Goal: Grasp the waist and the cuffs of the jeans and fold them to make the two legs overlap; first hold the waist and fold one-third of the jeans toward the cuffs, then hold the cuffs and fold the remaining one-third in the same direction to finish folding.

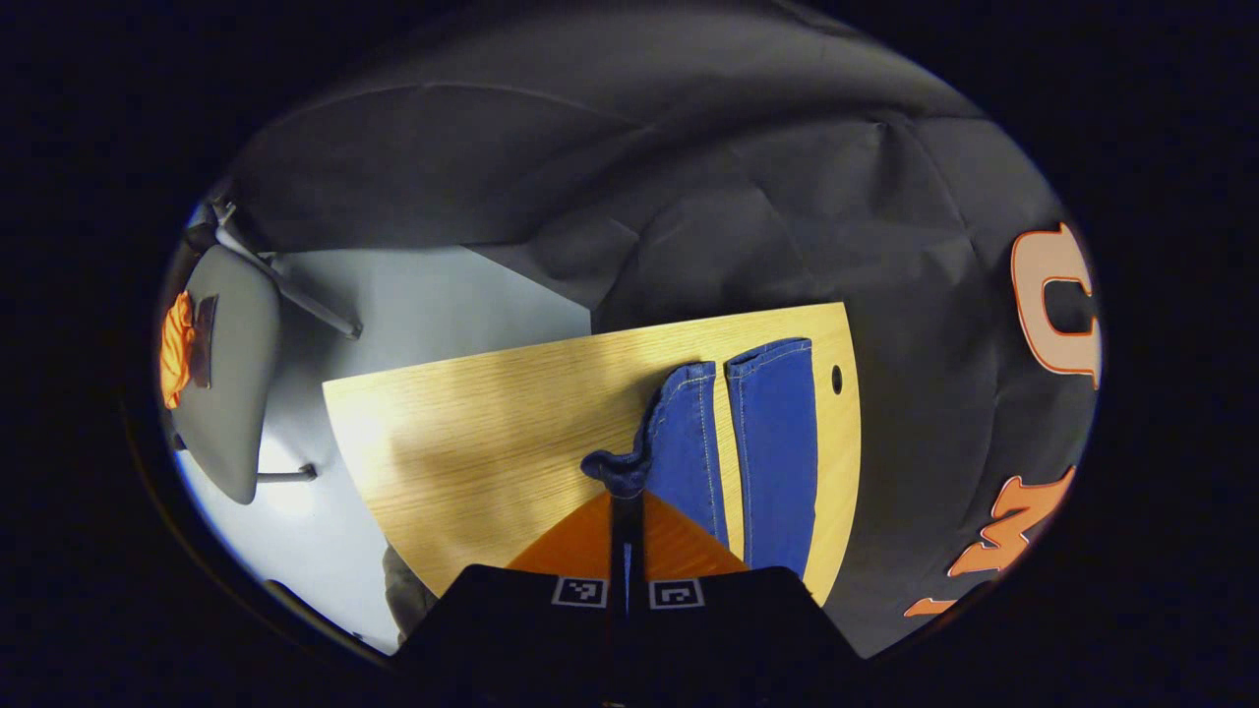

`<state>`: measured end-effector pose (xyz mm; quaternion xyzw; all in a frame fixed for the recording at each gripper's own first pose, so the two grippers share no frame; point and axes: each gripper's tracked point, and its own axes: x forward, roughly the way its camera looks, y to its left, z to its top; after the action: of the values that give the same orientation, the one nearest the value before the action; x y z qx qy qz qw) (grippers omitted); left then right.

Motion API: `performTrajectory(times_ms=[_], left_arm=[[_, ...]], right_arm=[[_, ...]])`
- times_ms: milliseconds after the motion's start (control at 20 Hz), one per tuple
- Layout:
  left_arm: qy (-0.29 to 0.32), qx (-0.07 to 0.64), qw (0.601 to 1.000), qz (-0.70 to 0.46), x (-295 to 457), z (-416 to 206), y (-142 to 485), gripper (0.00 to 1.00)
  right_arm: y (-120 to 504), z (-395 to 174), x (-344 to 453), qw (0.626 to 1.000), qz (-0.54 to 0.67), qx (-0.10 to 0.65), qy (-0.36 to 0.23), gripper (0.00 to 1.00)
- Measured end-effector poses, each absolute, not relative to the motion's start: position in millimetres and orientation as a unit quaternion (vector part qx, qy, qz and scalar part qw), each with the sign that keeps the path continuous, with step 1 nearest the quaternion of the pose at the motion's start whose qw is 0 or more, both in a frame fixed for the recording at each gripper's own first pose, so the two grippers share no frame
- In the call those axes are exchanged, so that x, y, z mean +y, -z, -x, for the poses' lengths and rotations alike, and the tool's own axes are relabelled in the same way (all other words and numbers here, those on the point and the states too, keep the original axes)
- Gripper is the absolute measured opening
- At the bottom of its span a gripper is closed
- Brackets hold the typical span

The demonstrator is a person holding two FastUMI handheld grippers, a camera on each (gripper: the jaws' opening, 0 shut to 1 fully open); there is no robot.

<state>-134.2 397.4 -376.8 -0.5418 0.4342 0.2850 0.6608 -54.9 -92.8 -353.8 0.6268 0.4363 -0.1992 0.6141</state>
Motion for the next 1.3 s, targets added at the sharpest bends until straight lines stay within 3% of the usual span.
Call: performTrajectory(times_ms=[350, 750, 1300], left_arm=[[-0.271, 0.440, 0.681, 0.519, 399, 95, 343, 0.01], [-0.205, 0.467, 0.702, 0.496, 408, 5, 345, 0.01], [-0.170, 0.539, 0.703, 0.431, 402, -96, 396, 0.01]], right_arm=[[331, 29, -99, 0.605, -0.623, 0.459, 0.190, 0.07], [298, -15, -91, 0.595, -0.636, 0.442, 0.216, 0.07], [301, -84, -83, 0.584, -0.611, 0.469, 0.254, 0.07]])
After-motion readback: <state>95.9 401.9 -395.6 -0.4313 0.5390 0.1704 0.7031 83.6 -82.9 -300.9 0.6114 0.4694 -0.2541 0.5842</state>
